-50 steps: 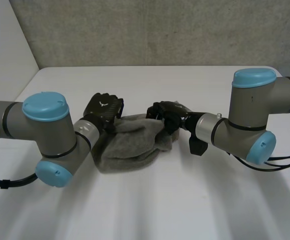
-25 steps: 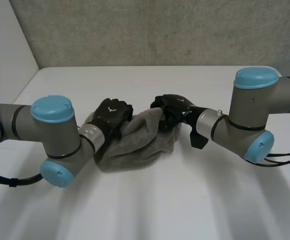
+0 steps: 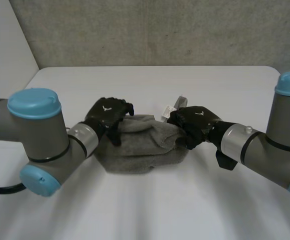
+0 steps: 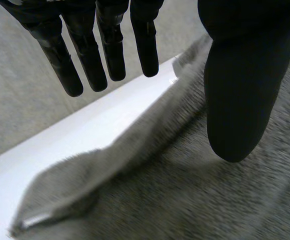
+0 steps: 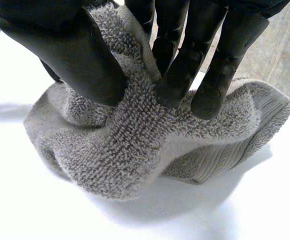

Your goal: Fold the towel.

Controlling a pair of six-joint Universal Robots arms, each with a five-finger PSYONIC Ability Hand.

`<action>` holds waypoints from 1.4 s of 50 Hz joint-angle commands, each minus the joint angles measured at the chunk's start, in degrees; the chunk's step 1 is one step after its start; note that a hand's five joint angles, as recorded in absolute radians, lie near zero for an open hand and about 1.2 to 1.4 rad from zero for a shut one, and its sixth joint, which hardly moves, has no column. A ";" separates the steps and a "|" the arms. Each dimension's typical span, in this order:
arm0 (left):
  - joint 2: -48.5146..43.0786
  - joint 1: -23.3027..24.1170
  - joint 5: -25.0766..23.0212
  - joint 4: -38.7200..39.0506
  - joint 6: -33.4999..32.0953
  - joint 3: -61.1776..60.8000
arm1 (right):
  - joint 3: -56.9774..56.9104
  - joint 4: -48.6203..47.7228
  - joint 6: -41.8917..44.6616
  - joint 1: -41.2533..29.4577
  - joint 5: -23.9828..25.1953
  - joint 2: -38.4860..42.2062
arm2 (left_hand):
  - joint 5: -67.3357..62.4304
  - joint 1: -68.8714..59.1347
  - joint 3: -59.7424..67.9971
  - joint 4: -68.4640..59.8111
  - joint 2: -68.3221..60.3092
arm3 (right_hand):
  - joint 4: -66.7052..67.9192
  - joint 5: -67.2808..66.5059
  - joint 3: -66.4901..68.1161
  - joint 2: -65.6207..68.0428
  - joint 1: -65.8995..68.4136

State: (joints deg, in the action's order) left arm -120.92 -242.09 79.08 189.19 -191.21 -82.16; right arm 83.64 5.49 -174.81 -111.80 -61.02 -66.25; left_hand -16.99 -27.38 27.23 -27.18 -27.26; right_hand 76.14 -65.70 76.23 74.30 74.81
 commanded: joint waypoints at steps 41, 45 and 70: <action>-9.95 1.27 1.95 11.47 0.04 7.01 | -7.85 7.26 15.11 1.41 0.47 4.98 | -53.01 -52.62 52.77 -52.82 -52.74 | 3.86 -4.30 3.77 5.70 5.19; -10.92 -0.48 3.27 16.90 -0.04 13.49 | -16.45 6.03 16.16 1.32 -2.25 7.53 | -53.01 -52.62 52.77 -52.82 -52.74 | 3.86 -4.30 3.77 5.70 5.19; 8.32 -2.69 7.68 43.37 0.04 -11.49 | -2.44 -17.75 21.43 -1.84 -12.02 -7.06 | -53.01 -52.62 52.77 -52.82 -52.74 | 3.86 -4.30 3.77 5.70 5.19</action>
State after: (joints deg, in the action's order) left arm -114.56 -244.68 91.77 234.47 -190.79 -77.22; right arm 76.84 -26.89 -156.73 -113.61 -73.55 -74.35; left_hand -59.24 -68.90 69.67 -69.78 -69.73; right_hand 76.67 -66.01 76.70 74.29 75.18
